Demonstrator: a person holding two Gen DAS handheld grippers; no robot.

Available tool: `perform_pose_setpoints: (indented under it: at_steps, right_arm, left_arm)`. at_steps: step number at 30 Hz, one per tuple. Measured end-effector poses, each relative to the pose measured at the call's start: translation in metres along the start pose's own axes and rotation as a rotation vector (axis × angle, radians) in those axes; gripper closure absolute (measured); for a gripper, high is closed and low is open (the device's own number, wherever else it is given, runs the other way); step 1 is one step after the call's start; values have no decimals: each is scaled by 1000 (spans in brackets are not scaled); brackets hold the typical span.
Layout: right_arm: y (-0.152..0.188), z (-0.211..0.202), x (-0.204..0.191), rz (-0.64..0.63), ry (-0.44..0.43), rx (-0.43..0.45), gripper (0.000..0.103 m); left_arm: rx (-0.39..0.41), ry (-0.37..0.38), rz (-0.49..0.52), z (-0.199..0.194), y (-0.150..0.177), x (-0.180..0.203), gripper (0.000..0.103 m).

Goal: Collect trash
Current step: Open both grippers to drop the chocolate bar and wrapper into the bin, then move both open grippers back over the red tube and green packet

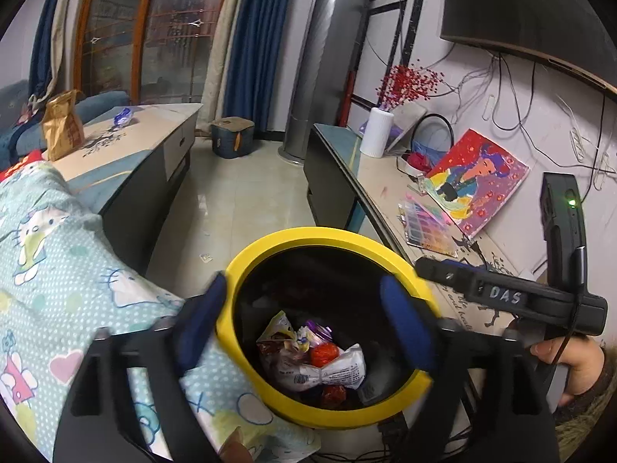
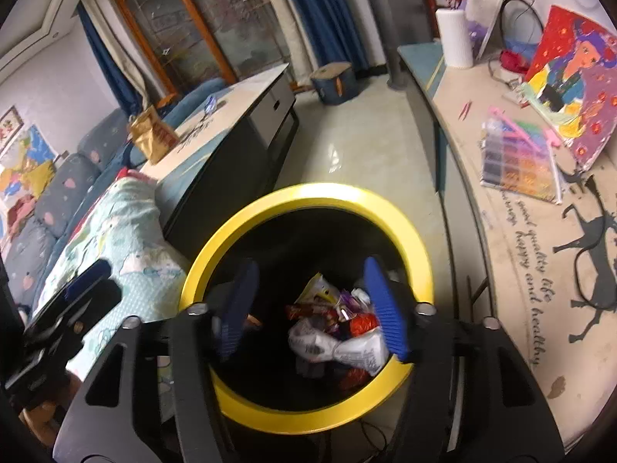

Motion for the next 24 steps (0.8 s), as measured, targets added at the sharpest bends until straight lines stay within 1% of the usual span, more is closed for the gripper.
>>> perform_pose_setpoints:
  at_steps: [2,4,10,17,21,24]
  right_arm:
    - [-2,-4,-3,-10,8,21,44]
    - [-3,-7,-8,-25,8,39,38]
    - [0,-14,-29,-97,-19,70,37]
    - [8,-19,-60,-179,-67,71,37]
    - [15,-21,-79,-227,-99,64,36]
    - [22,-23,-94,-262,-124,56,30]
  left_arm:
    - [9,-15,-6,-5,2,-2,8]
    - [13,-44,-4,-12,4,-5,7]
    - [37,-145,-37,-38,10,-24,7]
    - [80,-268,-88,-74,16,-56,7]
    - [102,-315,-110,-92,18,-73,7]
    - [113,-344,-129,-104,20,-84,7]
Point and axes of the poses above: each gripper's, at about its wrist camera, not at the fingertips, and z roughly the way its jaws point, x to its right, y to its underside, the point moved 3 cm from there along z, roughly the way its jaws point, and after that the axes turned 8 degrees about z, right-handed, at the moved point
